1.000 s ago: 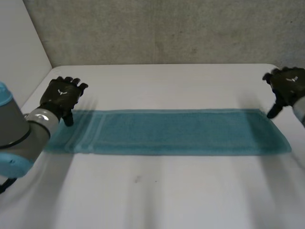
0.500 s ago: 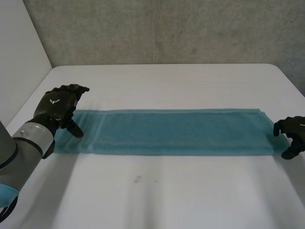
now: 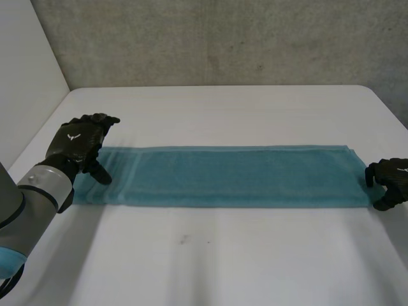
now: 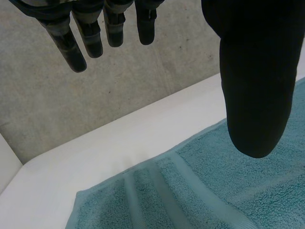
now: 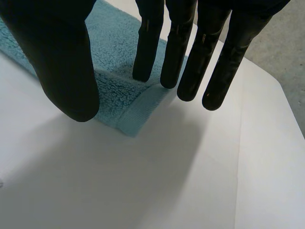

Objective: Fold the laundry

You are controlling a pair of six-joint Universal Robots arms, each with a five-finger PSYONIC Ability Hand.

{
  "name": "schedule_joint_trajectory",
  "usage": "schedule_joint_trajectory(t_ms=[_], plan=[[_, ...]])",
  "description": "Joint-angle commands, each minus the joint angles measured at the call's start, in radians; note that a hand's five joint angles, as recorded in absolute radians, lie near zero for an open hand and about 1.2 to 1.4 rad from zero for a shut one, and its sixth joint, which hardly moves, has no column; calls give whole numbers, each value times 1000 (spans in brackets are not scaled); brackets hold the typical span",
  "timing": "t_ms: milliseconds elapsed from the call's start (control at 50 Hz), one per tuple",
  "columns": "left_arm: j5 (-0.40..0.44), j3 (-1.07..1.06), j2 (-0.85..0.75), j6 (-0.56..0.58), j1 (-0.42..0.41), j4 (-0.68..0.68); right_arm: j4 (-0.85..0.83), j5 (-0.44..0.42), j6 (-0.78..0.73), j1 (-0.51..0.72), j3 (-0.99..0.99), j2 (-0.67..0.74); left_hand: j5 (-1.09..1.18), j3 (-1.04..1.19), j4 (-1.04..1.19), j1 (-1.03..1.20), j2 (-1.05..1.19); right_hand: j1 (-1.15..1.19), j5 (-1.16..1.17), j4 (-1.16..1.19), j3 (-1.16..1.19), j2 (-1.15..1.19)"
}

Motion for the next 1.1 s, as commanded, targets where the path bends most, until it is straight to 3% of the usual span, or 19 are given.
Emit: schedule_joint_trajectory(t_ms=[20, 40, 60, 160, 240, 260, 320, 360, 440, 620, 700, 780, 820, 840, 880, 940, 1040, 1100], plan=[[1, 0, 0, 0, 0, 0, -20, 3, 0, -1, -11, 18, -24, 10, 9, 0, 13, 524, 444, 418, 415, 416], [1, -2, 0, 0, -1, 0, -20, 3, 0, -1, -11, 18, -24, 10, 9, 0, 13, 526, 446, 420, 416, 418], [1, -2, 0, 0, -1, 0, -31, 5, 0, -1, -14, 18, -24, 10, 9, 0, 13, 746, 666, 640, 636, 638], [1, -2, 0, -1, -3, -2, -75, 40, 3, -6, -17, 19, -24, 10, 9, 0, 13, 748, 668, 642, 638, 640], [-1, -3, 0, -1, -3, -2, -121, 173, 1, -10, -47, 24, -27, 7, 6, -3, 10, 748, 668, 642, 638, 640], [-1, -3, 0, 0, -3, -2, -121, 173, 1, -10, -48, 24, -24, 10, 9, 0, 13, 748, 668, 642, 638, 640], [1, -11, 6, -1, -3, -2, -121, 311, -21, -67, -121, 28, -24, 10, 9, 0, 13, 748, 668, 642, 638, 640], [1, -12, 8, 0, -1, -2, -118, 334, -32, -107, -144, 28, -27, 7, 6, -3, 10, 748, 668, 642, 638, 640], [1, -11, 9, -1, -1, -2, -92, 347, -75, -196, -187, 21, -27, 7, 6, -3, 10, 748, 668, 642, 638, 640], [4, -12, 35, 0, -1, -3, -37, 339, -72, -145, -216, -18, -28, 6, 6, -4, 9, 748, 668, 642, 638, 640], [4, -11, 60, 0, -1, -3, -37, 339, 4, 46, -236, -131, -28, 6, 6, -4, 9, 748, 668, 642, 638, 640], [4, 0, 98, -3, 2, -3, -37, 341, 35, 180, -267, -148, -28, 6, 6, -4, 9, 748, 668, 642, 638, 640], [4, 3, 109, -3, 3, -3, -37, 342, 52, 340, -319, -150, -28, 6, 6, -4, 9, 748, 668, 642, 638, 640], [4, 6, 124, -3, 5, -3, -37, 342, 52, 341, -319, -150, -28, 6, 6, -4, 9, 748, 668, 642, 638, 640], [4, 8, 133, -3, 8, -3, -37, 344, 58, 529, -386, -137, -28, 6, 6, -4, 9, 748, 668, 642, 638, 640], [1, 12, 158, -3, 8, -3, -38, 344, 58, 611, -420, -122, -28, 6, 6, -4, 9, 748, 668, 642, 638, 640], [1, 11, 181, -5, 11, -3, -29, 347, 58, 935, -581, 83, -28, 6, 6, -4, 9, 748, 668, 642, 638, 640], [-1, 8, 186, -3, 13, -3, -20, 347, 52, 1046, -630, 184, -27, 7, 6, -3, 10, 748, 668, 642, 638, 640]])
